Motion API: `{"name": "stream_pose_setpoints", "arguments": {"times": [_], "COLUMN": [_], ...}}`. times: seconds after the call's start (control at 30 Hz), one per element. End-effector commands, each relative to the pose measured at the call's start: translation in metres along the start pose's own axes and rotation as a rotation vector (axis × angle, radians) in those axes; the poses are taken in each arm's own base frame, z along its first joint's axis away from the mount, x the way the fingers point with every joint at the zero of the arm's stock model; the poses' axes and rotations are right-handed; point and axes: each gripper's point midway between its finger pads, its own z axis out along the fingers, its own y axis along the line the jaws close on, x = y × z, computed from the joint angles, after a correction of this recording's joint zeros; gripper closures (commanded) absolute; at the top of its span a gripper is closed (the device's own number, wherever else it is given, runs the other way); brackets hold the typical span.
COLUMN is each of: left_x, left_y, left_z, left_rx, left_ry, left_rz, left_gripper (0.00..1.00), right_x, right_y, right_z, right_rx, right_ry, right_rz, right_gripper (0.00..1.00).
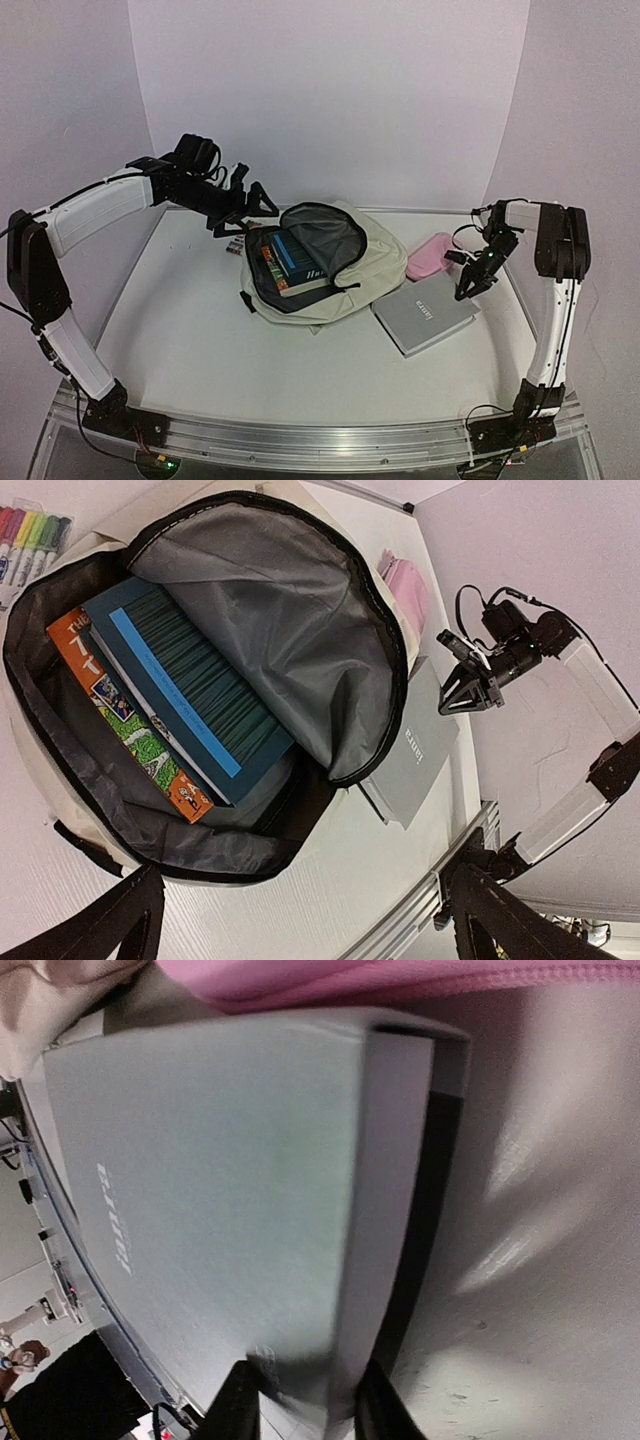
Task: Pack the student bag
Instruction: Pick up the book from the center of the board.
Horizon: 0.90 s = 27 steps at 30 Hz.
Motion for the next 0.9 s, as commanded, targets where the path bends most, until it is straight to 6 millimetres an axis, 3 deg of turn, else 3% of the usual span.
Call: {"name": "stream_pose_setpoints", "arguments": {"times": [0.0,0.03,0.17,0.4,0.67,0.87], "left_x": [-0.008,-0.007,-0.006,-0.007,0.003,0.03], "left_y": [-0.009,-0.009,-0.01,-0.024,-0.07,-0.119], "left_z": [-0.003,-0.003,-0.004,-0.01,-0.014,-0.006], "left_rx": [0.007,0.008,0.015,0.072,0.266,0.417], "left_ry": [-0.013,-0.011,-0.008,-0.009,0.02,0.085], "left_rz": [0.029,0.029,0.041,0.095,0.243,0.414], "left_gripper": [0.0,0.0,0.0,0.0,0.0,0.0], "right_x": [0.024,0.022,0.018,0.029,0.041,0.027], "right_y": [0.042,0.046,0.068,0.111,0.183,0.23], "right_z": [-0.02,-0.024,-0.046,-0.081,-0.085,-0.095], "right_rx": [-0.095,-0.093,-0.072,0.018,0.139,0.205], "right_ry": [0.058,0.038,-0.043,-0.144,-0.144,-0.216], "right_rz": [0.065,0.067,0.059,-0.021,-0.267,-0.391], "right_gripper": [0.96,1.0,1.0,1.0,1.0,1.0]}}
